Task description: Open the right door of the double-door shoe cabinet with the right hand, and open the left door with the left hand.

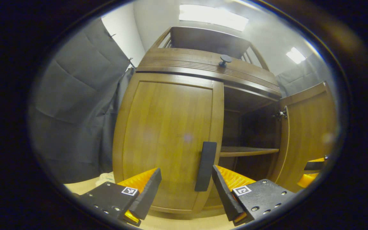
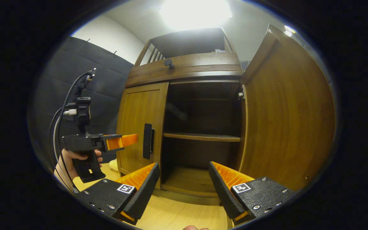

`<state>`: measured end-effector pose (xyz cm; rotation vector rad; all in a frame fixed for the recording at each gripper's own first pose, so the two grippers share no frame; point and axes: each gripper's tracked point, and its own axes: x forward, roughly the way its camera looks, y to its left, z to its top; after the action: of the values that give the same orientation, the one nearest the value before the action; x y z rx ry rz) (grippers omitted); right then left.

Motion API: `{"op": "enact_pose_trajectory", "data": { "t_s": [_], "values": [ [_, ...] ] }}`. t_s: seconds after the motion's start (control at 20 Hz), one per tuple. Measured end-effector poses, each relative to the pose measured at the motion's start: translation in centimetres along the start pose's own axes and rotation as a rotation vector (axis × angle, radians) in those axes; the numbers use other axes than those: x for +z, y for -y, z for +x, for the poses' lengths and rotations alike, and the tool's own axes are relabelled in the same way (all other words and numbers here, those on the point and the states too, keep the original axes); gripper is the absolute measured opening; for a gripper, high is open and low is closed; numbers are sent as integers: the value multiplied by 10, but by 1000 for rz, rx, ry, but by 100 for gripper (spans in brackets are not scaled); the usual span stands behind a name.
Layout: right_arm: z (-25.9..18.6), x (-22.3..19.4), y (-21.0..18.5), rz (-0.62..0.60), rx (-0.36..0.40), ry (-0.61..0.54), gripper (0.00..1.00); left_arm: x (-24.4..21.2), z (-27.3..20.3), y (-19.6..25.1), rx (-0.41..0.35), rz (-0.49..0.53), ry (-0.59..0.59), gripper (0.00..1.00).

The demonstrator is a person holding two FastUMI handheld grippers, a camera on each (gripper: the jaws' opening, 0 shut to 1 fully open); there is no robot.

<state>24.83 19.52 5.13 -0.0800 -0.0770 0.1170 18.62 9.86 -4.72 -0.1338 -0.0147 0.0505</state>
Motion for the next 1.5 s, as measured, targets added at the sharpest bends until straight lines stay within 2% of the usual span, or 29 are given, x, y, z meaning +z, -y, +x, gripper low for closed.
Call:
{"op": "enact_pose_trajectory", "data": {
  "t_s": [0.25, 0.3, 0.35, 0.5, 0.7, 0.75, 0.8, 0.85, 0.95, 1.0, 1.05, 1.15, 1.2, 1.25, 1.3, 1.45, 1.5],
  "values": [
    [10, -12, -6, 43, 51, -12, 95, -3, 16, 4, -22, 42, -31, 91],
    [10, -14, -9, 42, 59, -13, 95, -4, 17, 5, -21, 36, -34, 95],
    [9, -15, -11, 34, 66, -12, 95, -5, 19, 5, -21, 29, -35, 83],
    [8, -20, -16, 19, 80, -17, 95, -9, 23, 8, -24, 20, -46, 75],
    [11, -26, -17, 60, 102, -34, 95, -14, 24, 16, -63, 15, -76, 34],
    [10, -27, -17, 42, 94, -33, 95, -15, 26, 15, -64, 29, -79, 40],
    [11, -28, -16, 18, 83, -34, 95, -12, 20, 12, -62, 41, -75, 41],
    [11, -29, -17, -4, 77, -34, 95, -14, 22, 11, -65, 55, -78, 21],
    [13, -33, -23, -11, 97, -42, 95, -13, 26, 12, -72, 55, -74, 34],
    [12, -35, -28, -3, 115, -47, 95, -16, 25, 14, -75, 42, -83, 20],
    [10, -37, -32, 5, 125, -53, 95, -17, 23, 16, -81, 43, -95, 29],
    [7, -38, -33, 17, 125, -60, 96, -17, 20, 16, -83, 44, -106, 12],
    [5, -38, -32, 23, 118, -59, 95, -18, 19, 15, -84, 42, -108, 18],
    [4, -36, -29, 31, 111, -56, 95, -17, 18, 15, -87, 37, -106, 18],
    [2, -35, -27, 38, 103, -51, 95, -17, 17, 17, -88, 32, -108, 24],
    [-5, -30, -22, 55, 75, -38, 95, -12, 10, 16, -87, 36, -93, 24],
    [-7, -30, -22, 58, 69, -37, 95, -11, 5, 16, -88, 33, -87, 18]
  ]
}}
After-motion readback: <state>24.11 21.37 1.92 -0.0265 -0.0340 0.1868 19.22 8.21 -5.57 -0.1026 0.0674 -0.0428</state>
